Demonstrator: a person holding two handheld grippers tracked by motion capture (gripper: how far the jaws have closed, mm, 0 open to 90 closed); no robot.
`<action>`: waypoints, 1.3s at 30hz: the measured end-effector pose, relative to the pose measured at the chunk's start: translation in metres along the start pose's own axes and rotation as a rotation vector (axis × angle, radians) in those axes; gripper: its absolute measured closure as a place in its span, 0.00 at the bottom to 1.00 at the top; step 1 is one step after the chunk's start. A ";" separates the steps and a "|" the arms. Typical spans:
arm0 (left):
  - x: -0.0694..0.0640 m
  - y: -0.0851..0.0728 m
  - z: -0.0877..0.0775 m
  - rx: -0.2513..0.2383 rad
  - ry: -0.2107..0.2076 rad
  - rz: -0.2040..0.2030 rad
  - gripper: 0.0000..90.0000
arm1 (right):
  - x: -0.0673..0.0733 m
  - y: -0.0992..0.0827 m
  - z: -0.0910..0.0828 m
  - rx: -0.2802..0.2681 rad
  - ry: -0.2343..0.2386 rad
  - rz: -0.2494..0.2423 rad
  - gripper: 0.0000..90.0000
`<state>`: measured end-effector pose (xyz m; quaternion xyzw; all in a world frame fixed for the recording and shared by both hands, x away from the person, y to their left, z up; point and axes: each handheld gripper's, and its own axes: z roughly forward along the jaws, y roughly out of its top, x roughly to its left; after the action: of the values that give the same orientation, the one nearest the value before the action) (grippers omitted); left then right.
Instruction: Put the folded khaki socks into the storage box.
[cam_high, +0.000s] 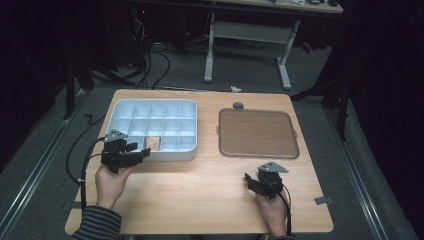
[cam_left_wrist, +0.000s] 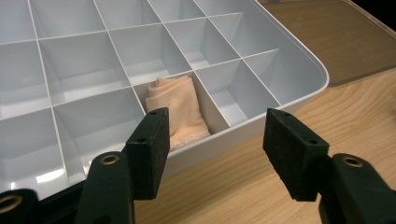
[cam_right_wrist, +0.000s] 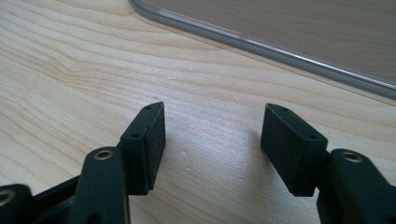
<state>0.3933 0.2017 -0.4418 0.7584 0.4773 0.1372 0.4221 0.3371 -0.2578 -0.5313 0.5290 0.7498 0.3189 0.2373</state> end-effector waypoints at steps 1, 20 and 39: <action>0.000 -0.001 0.000 -0.001 -0.001 0.000 0.46 | 0.000 0.000 0.000 0.000 0.000 -0.001 0.45; -0.005 -0.015 -0.004 -0.005 -0.019 -0.012 0.46 | 0.000 0.000 0.000 0.000 0.000 -0.001 0.45; -0.010 -0.028 -0.009 -0.019 -0.027 -0.024 0.45 | 0.000 0.000 0.000 0.000 0.000 -0.001 0.45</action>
<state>0.3660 0.2034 -0.4555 0.7503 0.4794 0.1260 0.4373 0.3371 -0.2578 -0.5313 0.5287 0.7499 0.3188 0.2376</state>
